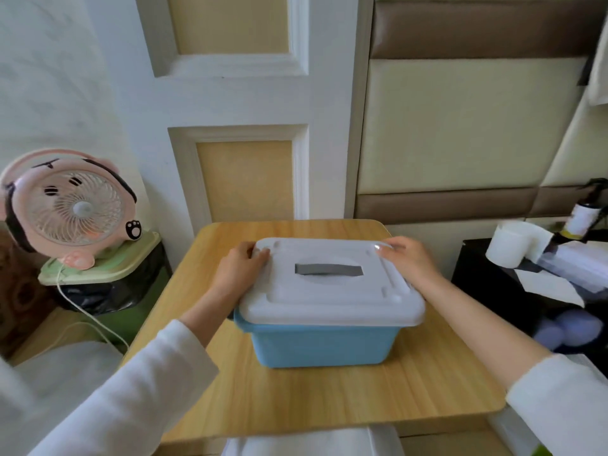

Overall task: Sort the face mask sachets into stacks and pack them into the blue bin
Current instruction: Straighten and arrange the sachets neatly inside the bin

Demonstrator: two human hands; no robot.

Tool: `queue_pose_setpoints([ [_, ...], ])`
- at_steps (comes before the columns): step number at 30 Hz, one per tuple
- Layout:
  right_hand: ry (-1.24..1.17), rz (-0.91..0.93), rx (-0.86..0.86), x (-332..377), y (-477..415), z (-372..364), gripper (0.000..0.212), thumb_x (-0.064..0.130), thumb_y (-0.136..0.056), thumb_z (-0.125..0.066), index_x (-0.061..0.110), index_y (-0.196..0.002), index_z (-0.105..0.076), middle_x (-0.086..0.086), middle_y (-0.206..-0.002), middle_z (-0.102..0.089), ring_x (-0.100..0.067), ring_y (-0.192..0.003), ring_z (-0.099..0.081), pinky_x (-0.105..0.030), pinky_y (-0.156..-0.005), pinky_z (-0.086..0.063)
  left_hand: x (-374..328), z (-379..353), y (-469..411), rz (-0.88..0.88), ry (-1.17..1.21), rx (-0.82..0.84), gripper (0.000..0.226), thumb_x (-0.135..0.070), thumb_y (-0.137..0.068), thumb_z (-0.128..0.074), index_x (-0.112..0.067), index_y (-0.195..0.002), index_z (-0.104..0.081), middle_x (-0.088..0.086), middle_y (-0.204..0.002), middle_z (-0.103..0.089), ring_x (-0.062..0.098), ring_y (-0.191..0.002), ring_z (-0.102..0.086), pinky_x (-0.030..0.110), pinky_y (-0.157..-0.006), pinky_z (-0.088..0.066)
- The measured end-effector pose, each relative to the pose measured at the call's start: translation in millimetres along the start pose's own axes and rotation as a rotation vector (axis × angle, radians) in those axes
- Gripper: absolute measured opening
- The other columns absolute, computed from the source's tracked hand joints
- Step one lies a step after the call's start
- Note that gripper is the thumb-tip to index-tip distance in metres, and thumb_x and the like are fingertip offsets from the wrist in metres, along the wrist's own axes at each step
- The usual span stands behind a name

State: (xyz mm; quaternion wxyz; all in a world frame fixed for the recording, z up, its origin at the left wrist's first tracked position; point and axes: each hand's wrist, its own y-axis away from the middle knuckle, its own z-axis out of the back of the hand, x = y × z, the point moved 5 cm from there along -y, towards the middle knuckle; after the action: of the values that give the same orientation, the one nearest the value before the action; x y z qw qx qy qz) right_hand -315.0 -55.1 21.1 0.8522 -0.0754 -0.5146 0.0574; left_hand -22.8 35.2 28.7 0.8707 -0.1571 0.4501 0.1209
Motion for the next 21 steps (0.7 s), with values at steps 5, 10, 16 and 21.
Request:
queue_pose_setpoints([
  [5, 0.091, -0.022, 0.126, -2, 3, -7, 0.034, 0.029, -0.094, -0.052, 0.012, -0.123, -0.058, -0.003, -0.118, -0.061, -0.016, -0.101, -0.055, -0.031, -0.087, -0.044, 9, -1, 6, 0.021, 0.055, 0.008, 0.044, -0.032, -0.095, -0.049, -0.014, -0.135, -0.047, 0.006, -0.126, -0.059, 0.023, -0.111, -0.055, 0.038, -0.096, -0.045],
  [10, 0.143, -0.077, 0.242, -8, 7, -15, 0.052, 0.039, -0.096, -0.044, 0.018, -0.143, -0.036, 0.0, -0.14, -0.045, -0.022, -0.125, -0.046, -0.032, -0.093, -0.042, 16, 0, 14, 0.036, 0.11, 0.01, 0.041, -0.032, -0.095, -0.051, -0.014, -0.132, -0.051, 0.002, -0.122, -0.06, 0.018, -0.102, -0.057, 0.024, -0.078, -0.045],
  [16, 0.131, -0.076, 0.201, 4, 8, -16, 0.052, 0.033, -0.099, -0.042, 0.009, -0.144, -0.032, -0.01, -0.145, -0.041, -0.026, -0.128, -0.043, -0.032, -0.095, -0.038, 13, 1, 20, 0.11, 0.17, 0.031, 0.053, -0.038, -0.093, -0.052, -0.013, -0.139, -0.041, 0.01, -0.131, -0.056, 0.024, -0.107, -0.057, 0.036, -0.086, -0.049],
  [21, -0.018, -0.357, 0.249, -15, 44, 0, 0.071, 0.053, -0.087, -0.056, 0.007, -0.138, -0.038, -0.01, -0.127, -0.055, -0.027, -0.111, -0.056, -0.038, -0.086, -0.05, 30, 7, 46, 0.369, 0.289, 0.18, 0.061, -0.045, -0.082, -0.066, -0.002, -0.123, -0.054, 0.012, -0.111, -0.066, 0.024, -0.093, -0.065, 0.025, -0.068, -0.05],
])
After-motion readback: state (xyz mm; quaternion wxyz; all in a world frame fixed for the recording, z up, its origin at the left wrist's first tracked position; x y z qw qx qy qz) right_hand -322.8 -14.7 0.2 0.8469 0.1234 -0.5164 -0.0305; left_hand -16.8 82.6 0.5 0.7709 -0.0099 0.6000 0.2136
